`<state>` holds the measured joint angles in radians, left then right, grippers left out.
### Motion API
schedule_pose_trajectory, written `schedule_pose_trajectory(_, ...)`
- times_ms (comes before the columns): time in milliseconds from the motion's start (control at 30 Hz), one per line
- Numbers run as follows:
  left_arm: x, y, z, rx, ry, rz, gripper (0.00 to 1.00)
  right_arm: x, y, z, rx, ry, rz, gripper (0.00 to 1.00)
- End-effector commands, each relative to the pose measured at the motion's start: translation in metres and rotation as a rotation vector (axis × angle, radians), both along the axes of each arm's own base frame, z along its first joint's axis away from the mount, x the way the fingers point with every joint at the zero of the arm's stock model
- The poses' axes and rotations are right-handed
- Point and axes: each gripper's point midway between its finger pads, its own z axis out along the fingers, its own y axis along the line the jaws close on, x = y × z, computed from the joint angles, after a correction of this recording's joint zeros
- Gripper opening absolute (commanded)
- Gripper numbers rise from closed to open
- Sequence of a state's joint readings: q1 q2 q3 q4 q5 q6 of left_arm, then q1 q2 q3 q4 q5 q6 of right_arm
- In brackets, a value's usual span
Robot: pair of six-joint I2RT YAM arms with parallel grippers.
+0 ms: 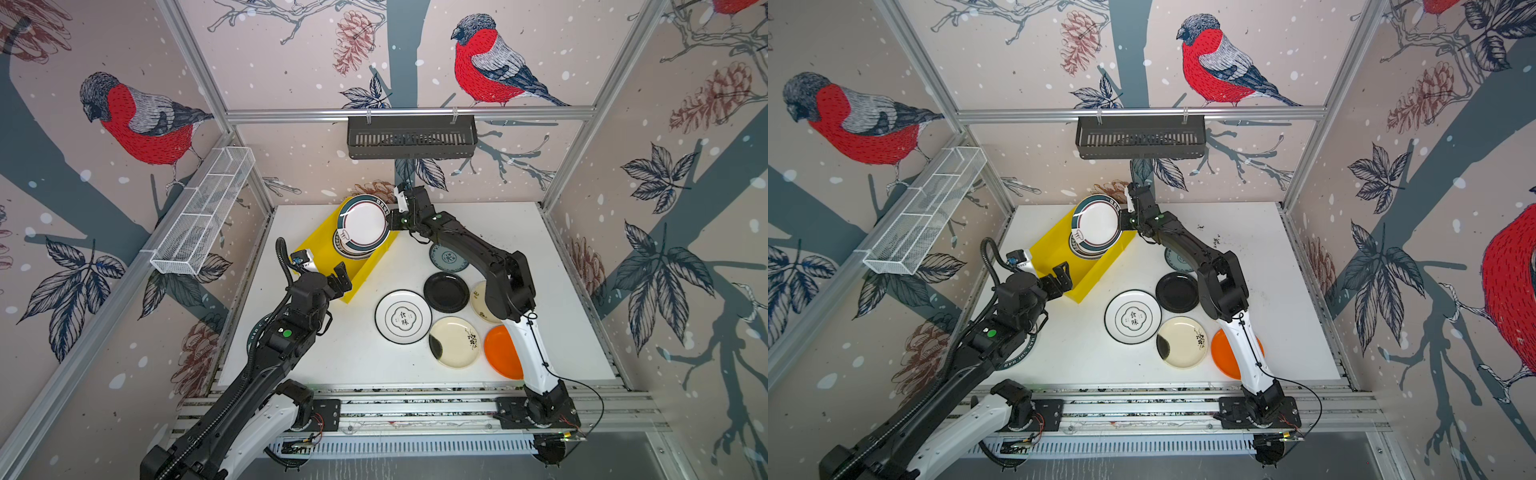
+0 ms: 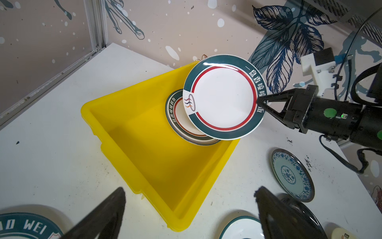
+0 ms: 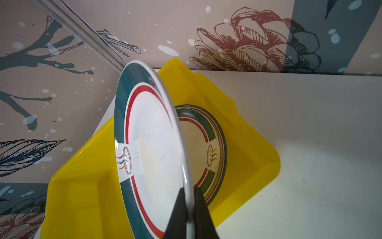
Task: Place the plates into the plastic bin on the countertop
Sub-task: Place the plate in the plastic bin.
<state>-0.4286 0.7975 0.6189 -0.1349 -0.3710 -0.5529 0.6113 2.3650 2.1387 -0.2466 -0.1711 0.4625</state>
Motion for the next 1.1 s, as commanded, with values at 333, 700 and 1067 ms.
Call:
schedule_pose_trajectory(333,0.002,0.001,0.014,-0.018,-0.049,0.011,0.97,0.012,0.008,-0.027,-0.141,-0.046,-0.023,0.00)
schedule_pose_trajectory(700,0.003,0.003,0.011,0.001,-0.038,0.022,0.97,0.006,0.016,-0.025,-0.098,-0.034,0.040,0.47)
schedule_pose_trajectory(1067,0.007,0.015,-0.005,0.037,0.068,0.113,0.97,-0.020,-0.021,0.052,-0.069,-0.126,0.025,0.65)
